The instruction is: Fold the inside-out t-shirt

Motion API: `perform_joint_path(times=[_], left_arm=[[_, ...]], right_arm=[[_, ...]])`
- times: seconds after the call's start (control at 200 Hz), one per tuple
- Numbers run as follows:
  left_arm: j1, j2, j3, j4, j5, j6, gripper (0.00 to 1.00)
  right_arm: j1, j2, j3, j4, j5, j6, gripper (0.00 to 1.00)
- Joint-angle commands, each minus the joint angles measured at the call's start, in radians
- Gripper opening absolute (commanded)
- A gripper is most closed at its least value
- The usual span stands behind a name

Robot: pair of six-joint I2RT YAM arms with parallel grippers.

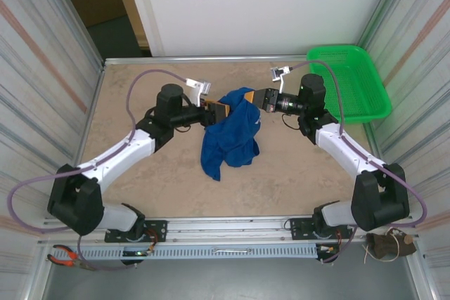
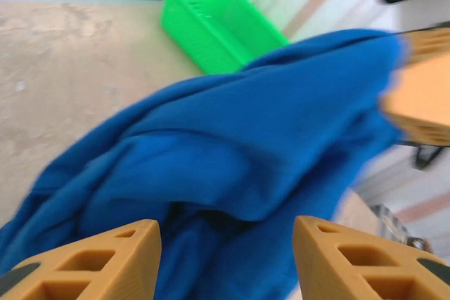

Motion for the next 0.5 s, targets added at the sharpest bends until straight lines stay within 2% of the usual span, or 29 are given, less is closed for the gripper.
perform_joint_path(times=[0.0,0.155,0.346,0.391,0.416,0.471,0.496], left_arm=[[0.002,0.059,0.030,0.008,-0.066,0.018,0.53],[0.001,0.156,0.083,0.080,-0.004,-0.029,0.58],[-0.003,0.248,0.079,0.290,0.073,-0.136,0.60],[-0.003,0.268,0.077,0.365,0.102,-0.177,0.49],[-0.003,0.281,0.081,0.400,0.120,-0.199,0.39],[-0.001,0.303,0.104,0.421,0.154,-0.231,0.09],[0.000,0.308,0.116,0.418,0.168,-0.239,0.00]], right_arm=[[0.009,-0.001,-0.003,0.039,-0.027,0.019,0.00],[0.030,0.013,0.004,0.039,-0.020,0.016,0.00],[0.038,0.020,-0.004,0.017,-0.011,-0.003,0.00],[0.033,0.020,-0.009,0.005,-0.005,-0.015,0.00],[0.027,0.019,-0.014,0.001,-0.003,-0.019,0.00],[0.006,0.018,-0.029,0.006,-0.002,-0.016,0.00],[-0.004,0.016,-0.036,0.009,-0.001,-0.014,0.00]])
